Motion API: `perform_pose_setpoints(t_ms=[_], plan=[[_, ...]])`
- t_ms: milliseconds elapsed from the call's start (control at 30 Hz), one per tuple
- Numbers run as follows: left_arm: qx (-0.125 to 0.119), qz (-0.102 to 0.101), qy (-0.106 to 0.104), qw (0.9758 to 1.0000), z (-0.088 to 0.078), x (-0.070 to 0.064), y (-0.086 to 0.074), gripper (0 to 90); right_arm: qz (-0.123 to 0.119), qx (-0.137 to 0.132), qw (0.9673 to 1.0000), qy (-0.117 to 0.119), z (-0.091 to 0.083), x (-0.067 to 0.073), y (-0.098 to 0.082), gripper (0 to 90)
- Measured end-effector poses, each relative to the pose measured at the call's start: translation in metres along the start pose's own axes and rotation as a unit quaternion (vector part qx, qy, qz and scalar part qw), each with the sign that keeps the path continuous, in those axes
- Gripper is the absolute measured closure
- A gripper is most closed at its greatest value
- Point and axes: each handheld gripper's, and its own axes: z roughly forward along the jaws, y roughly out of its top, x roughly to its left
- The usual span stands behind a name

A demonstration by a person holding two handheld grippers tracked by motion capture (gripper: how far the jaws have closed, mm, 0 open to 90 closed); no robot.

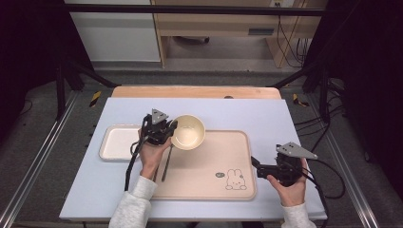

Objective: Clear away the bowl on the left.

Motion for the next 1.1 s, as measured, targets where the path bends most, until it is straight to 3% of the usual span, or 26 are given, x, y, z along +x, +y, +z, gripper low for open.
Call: perform_pose_setpoints(t_ms=[500,1100], plan=[[0.032,-0.009,-0.002,0.9995,0.032,-0.002,-0.005,83.0,0.001,-0.002,1.0000,0.000,-0.002,-0.001,0.001,0.7],[0.054,-0.017,-0.010,0.9983,0.047,0.005,-0.012,82.8,-0.004,-0.002,1.0000,-0.001,-0.002,0.000,0.001,0.5]])
